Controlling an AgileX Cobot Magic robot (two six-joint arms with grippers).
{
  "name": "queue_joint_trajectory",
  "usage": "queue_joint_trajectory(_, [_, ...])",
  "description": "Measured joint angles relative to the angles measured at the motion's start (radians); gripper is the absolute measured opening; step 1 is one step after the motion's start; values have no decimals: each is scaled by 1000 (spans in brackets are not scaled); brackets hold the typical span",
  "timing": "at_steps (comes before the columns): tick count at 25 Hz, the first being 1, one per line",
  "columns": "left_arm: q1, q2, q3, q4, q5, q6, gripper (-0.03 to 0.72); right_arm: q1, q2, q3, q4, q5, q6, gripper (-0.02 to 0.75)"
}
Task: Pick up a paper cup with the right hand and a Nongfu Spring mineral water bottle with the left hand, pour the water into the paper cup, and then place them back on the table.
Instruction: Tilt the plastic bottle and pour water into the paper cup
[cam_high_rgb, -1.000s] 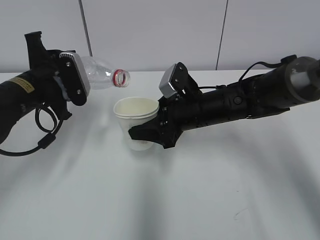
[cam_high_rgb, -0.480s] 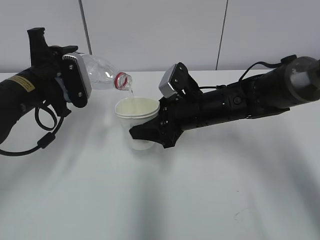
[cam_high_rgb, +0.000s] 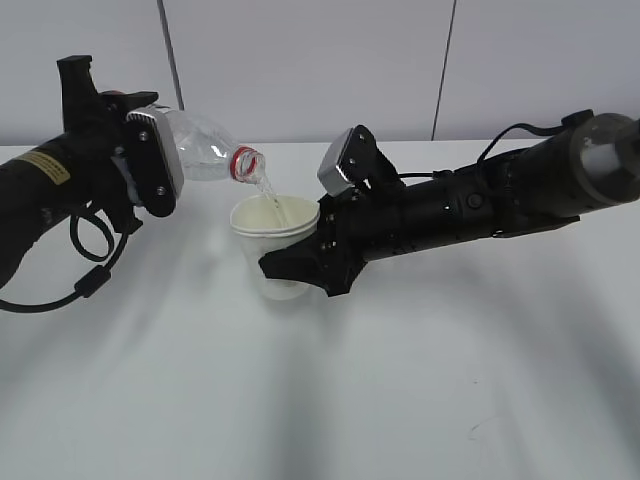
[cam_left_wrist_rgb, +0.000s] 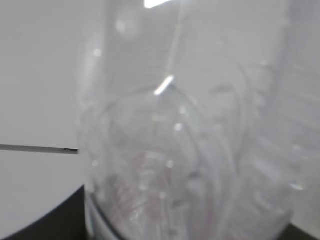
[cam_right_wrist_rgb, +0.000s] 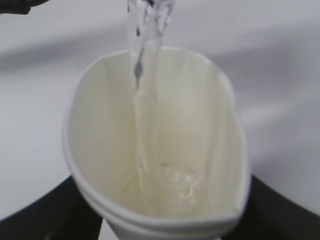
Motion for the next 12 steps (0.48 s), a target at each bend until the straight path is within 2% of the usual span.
queue_joint_trajectory(12, [0, 0, 0, 0, 0, 12, 365, 0, 0, 0, 0, 3, 0, 453])
